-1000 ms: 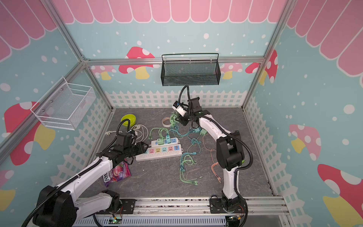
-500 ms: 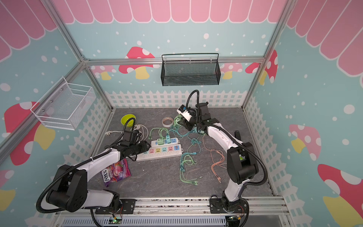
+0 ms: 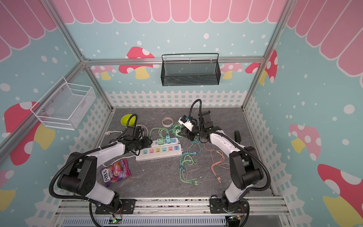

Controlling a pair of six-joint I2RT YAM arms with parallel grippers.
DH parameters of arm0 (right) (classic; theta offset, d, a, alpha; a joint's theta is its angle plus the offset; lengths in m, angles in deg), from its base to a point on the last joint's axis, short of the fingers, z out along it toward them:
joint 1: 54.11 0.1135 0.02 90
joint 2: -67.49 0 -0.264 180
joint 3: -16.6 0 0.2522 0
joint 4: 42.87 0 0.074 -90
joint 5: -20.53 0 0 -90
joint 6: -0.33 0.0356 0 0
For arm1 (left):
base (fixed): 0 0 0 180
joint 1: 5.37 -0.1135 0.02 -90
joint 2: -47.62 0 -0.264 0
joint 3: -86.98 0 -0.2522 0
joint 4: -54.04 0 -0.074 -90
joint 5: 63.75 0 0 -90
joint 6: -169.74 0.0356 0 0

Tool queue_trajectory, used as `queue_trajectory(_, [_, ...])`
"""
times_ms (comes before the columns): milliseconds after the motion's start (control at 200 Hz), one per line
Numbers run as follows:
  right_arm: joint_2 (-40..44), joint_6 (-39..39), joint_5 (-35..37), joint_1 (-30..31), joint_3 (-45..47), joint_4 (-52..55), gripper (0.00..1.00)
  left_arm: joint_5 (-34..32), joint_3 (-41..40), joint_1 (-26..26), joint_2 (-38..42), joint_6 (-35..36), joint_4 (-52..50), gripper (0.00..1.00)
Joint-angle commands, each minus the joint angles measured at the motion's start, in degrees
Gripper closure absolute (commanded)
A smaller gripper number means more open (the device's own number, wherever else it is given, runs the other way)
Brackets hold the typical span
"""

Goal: Insert plugs into power strip
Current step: Rotate the socket at the center of the table.

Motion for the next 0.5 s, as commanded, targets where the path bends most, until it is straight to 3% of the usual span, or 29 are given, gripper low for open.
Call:
queue_trajectory(0, [-0.12,-2.0,-2.12,0.34,1.41,-3.82,1.0,2.04,2.07,-0.26,-1.55,-0.96,1.6,0.57])
queue_trajectory(495, [-11.12,-5.6,0.41,2.94,-4.03,-5.1,1.0,3.23,3.57,-0.16,-6.06,-0.36,0.77,0.64])
